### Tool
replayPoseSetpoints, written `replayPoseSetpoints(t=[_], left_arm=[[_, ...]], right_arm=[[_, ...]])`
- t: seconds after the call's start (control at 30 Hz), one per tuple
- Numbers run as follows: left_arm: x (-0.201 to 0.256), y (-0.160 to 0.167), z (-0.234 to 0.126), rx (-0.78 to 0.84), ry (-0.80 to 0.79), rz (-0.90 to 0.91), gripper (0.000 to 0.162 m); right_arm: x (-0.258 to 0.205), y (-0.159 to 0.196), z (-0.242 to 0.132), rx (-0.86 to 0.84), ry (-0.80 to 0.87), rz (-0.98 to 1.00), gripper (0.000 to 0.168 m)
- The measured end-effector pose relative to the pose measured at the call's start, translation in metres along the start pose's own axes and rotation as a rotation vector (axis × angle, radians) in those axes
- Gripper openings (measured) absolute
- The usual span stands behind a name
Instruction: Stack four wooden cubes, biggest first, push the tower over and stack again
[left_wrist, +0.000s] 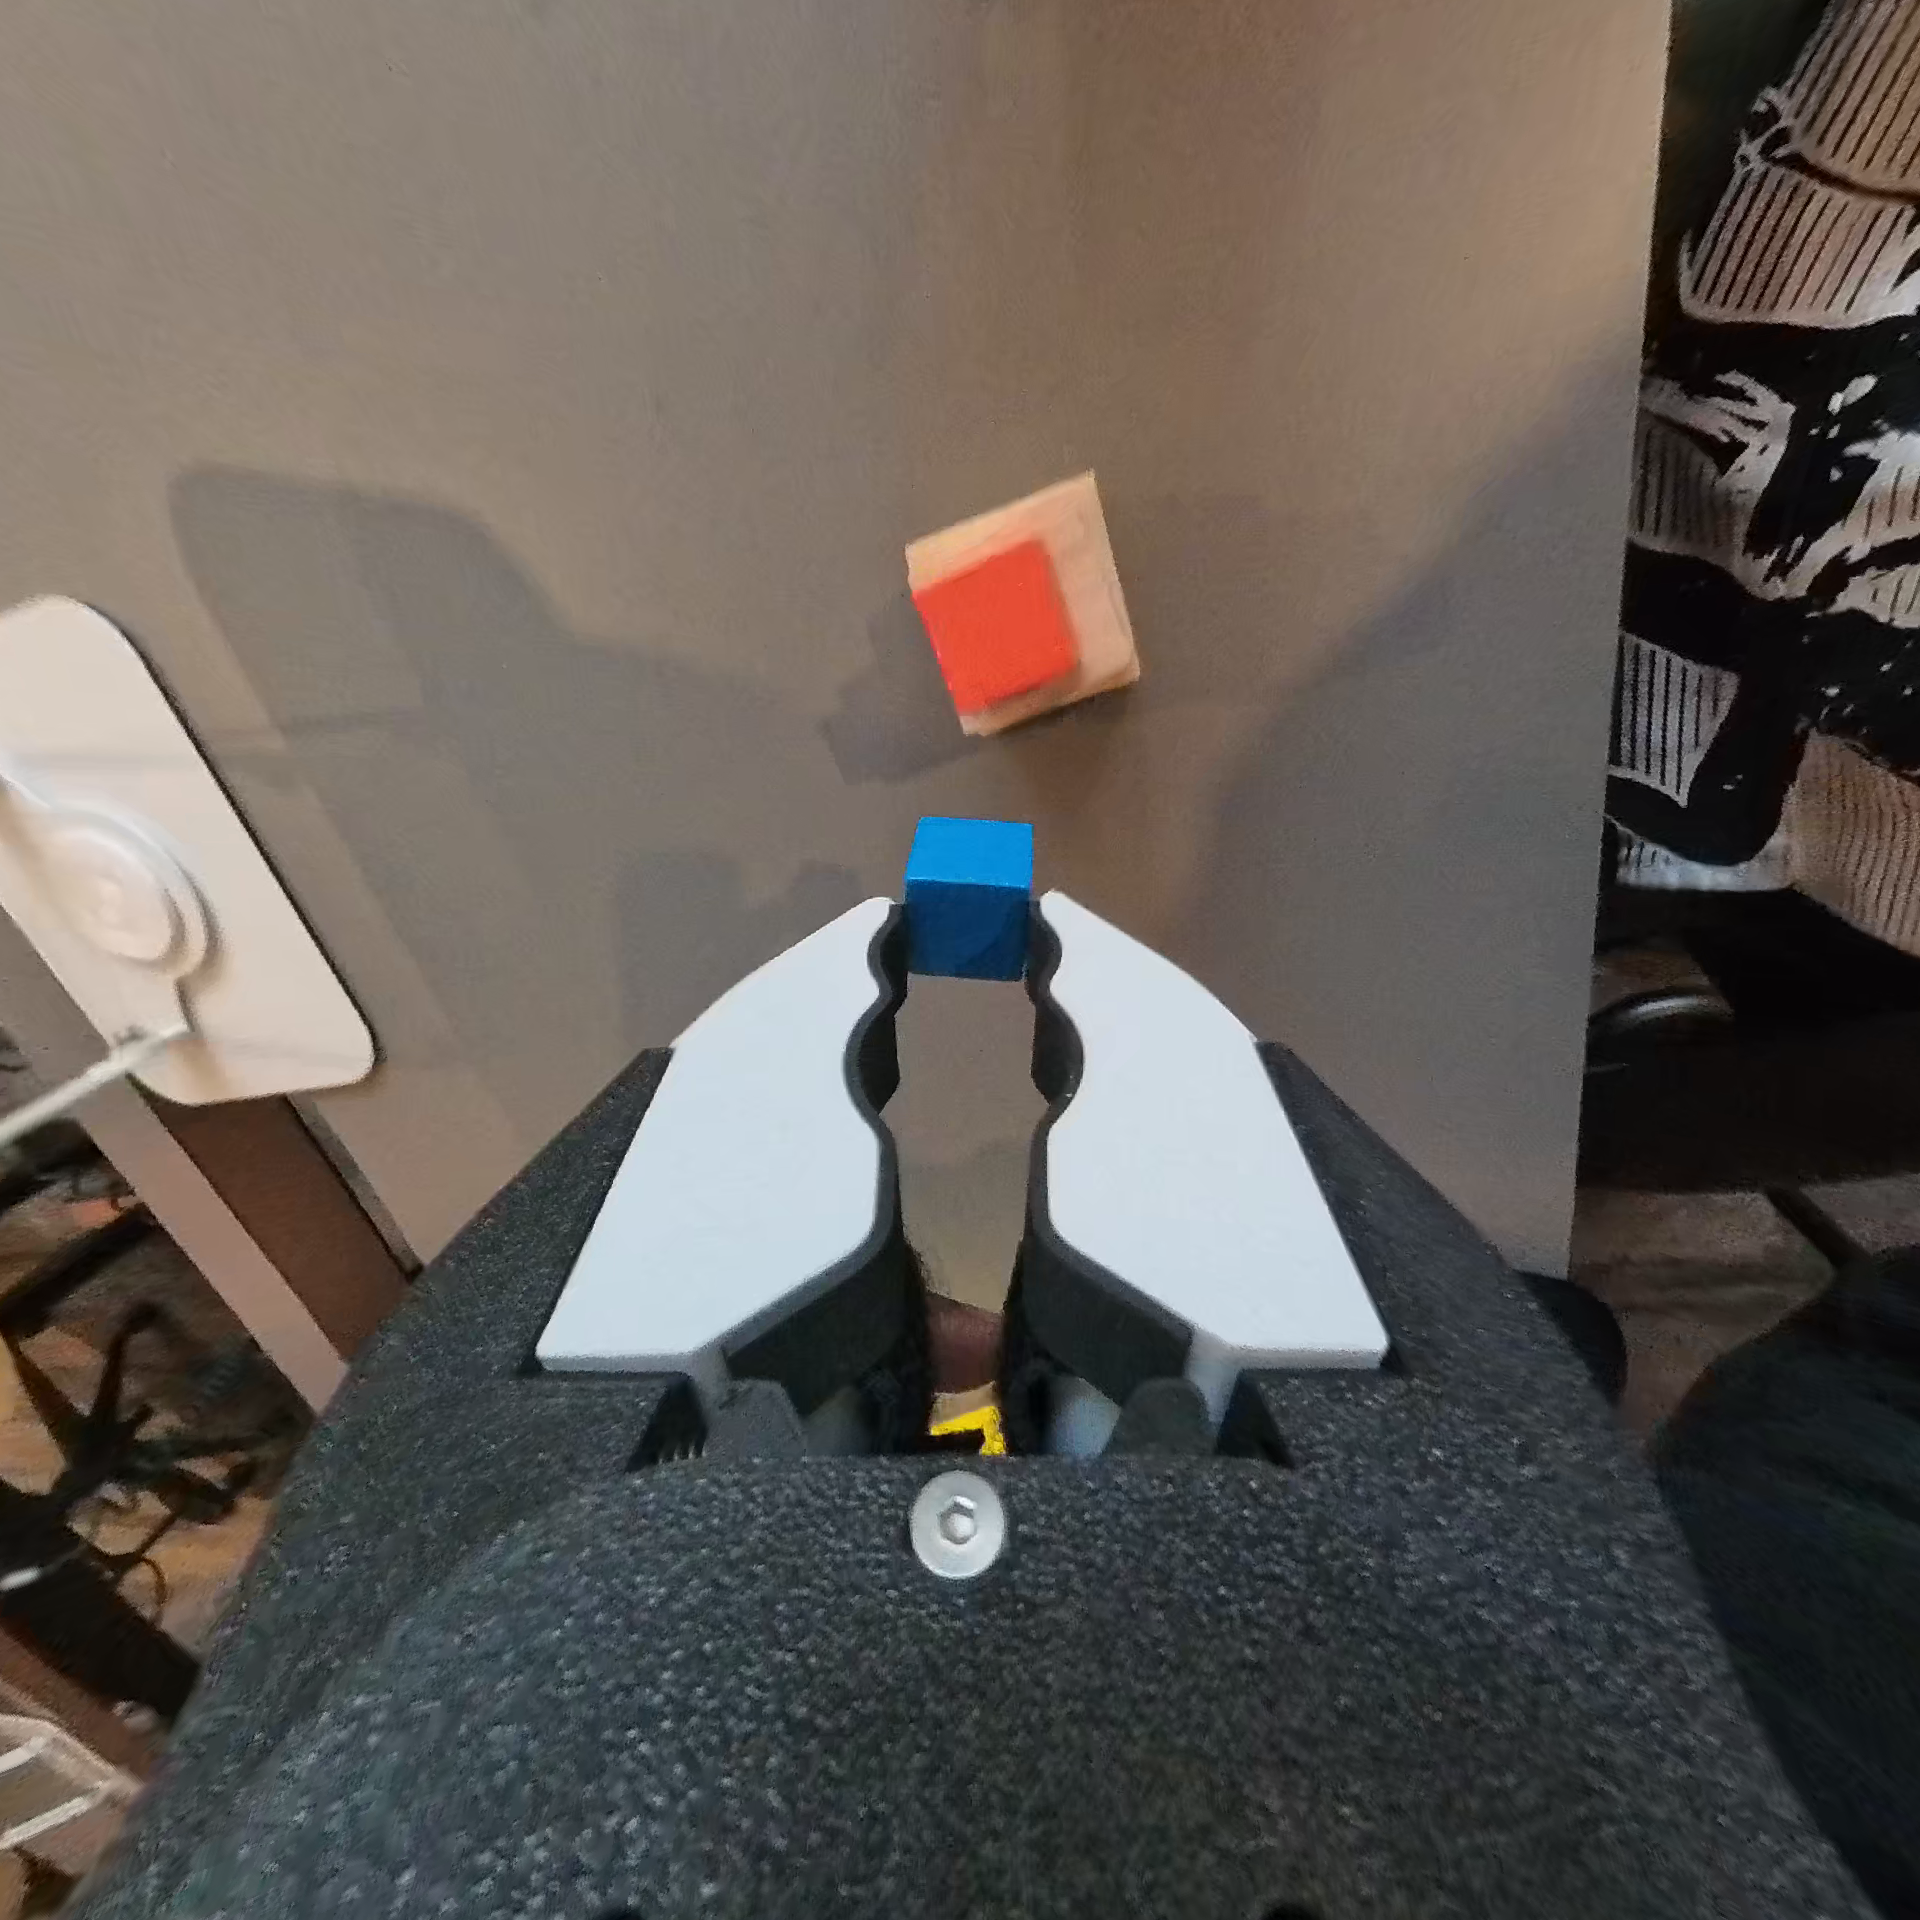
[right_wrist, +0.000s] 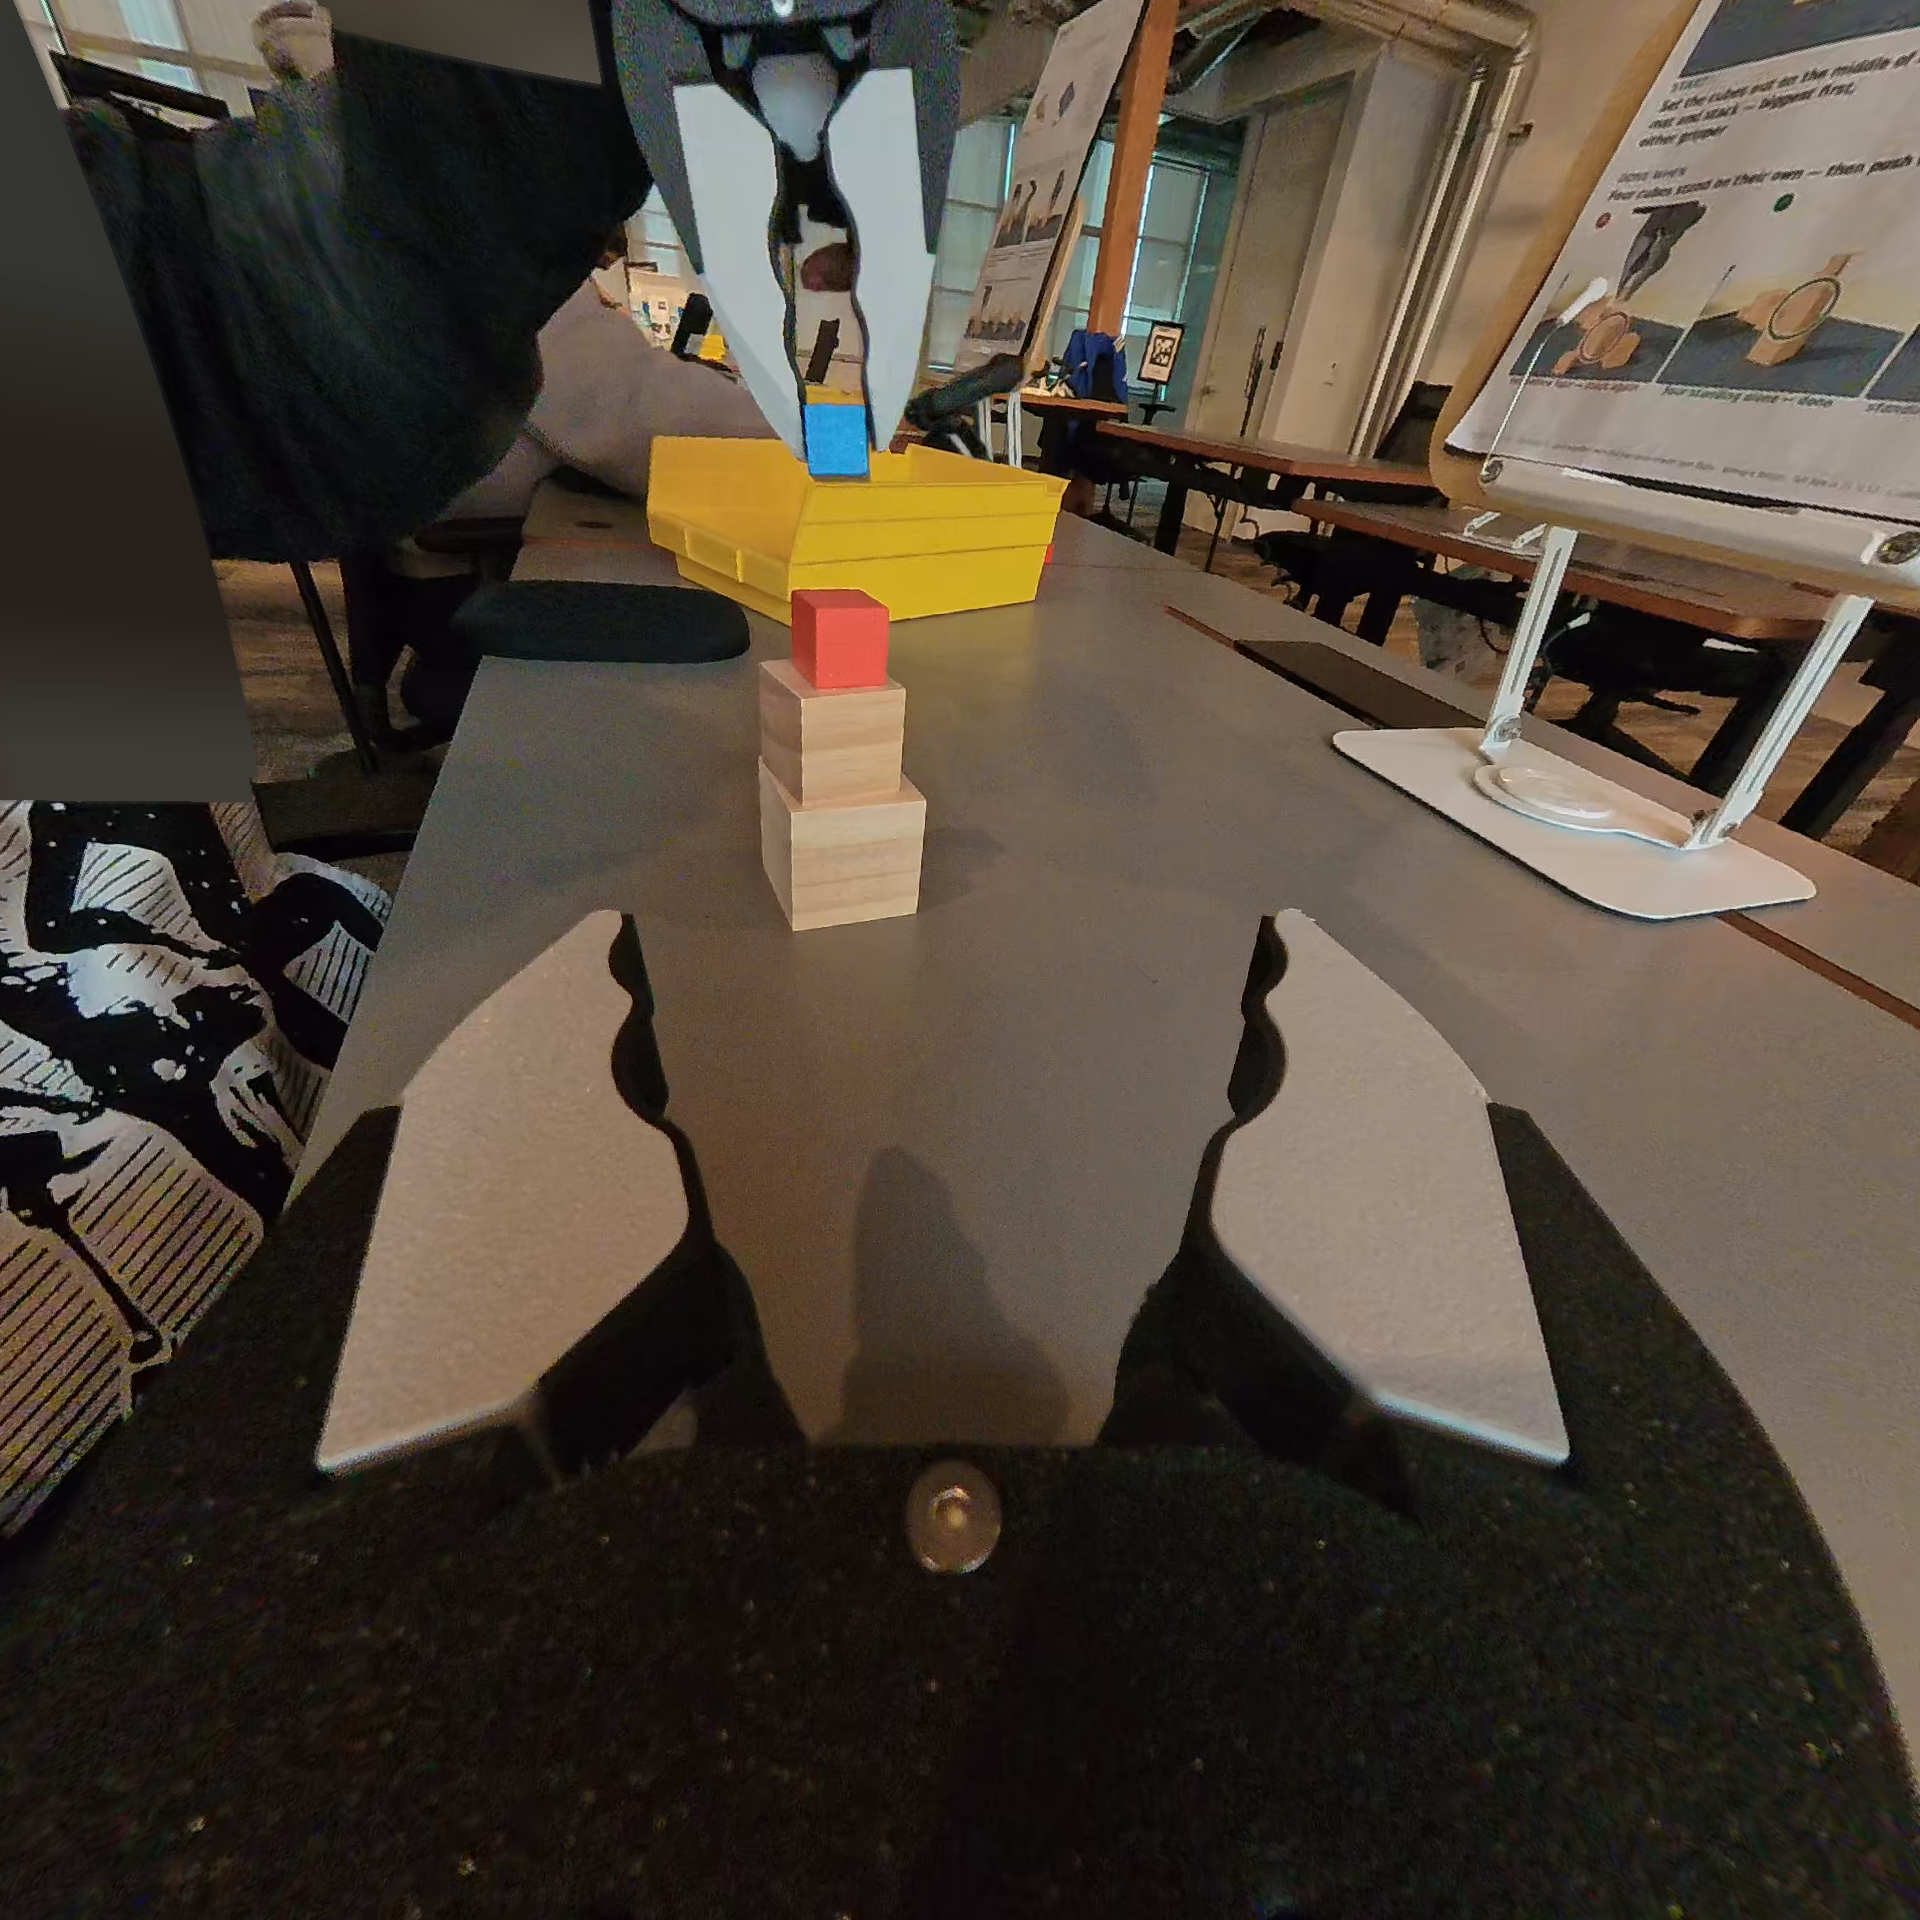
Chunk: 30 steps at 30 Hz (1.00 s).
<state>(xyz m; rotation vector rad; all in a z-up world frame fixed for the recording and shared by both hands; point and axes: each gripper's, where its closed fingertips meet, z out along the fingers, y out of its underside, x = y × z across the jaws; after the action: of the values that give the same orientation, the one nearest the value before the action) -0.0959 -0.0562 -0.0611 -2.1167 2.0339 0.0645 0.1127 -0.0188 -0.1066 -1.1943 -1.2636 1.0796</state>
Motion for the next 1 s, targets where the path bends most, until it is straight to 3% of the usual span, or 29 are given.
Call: replayPoseSetpoints(t=[0.2,0.87,1.0], left_arm=[[0.001,-0.027,0.014,-0.051,0.036,0.071,0.021],[0.0,-0.035,0.032,-0.09,0.077,0.091,0.021],[0.006,-0.033,0.032,-0.1,0.114,0.079,0.038]], right_arm=[[0.0,0.0,0.0,0.002,-0.002,-0.002,0.108],[-0.001,0.0,0.0,0.001,-0.005,-0.003,0.108],[-0.001,0.0,0.0,0.001,-0.005,-0.003,0.108]])
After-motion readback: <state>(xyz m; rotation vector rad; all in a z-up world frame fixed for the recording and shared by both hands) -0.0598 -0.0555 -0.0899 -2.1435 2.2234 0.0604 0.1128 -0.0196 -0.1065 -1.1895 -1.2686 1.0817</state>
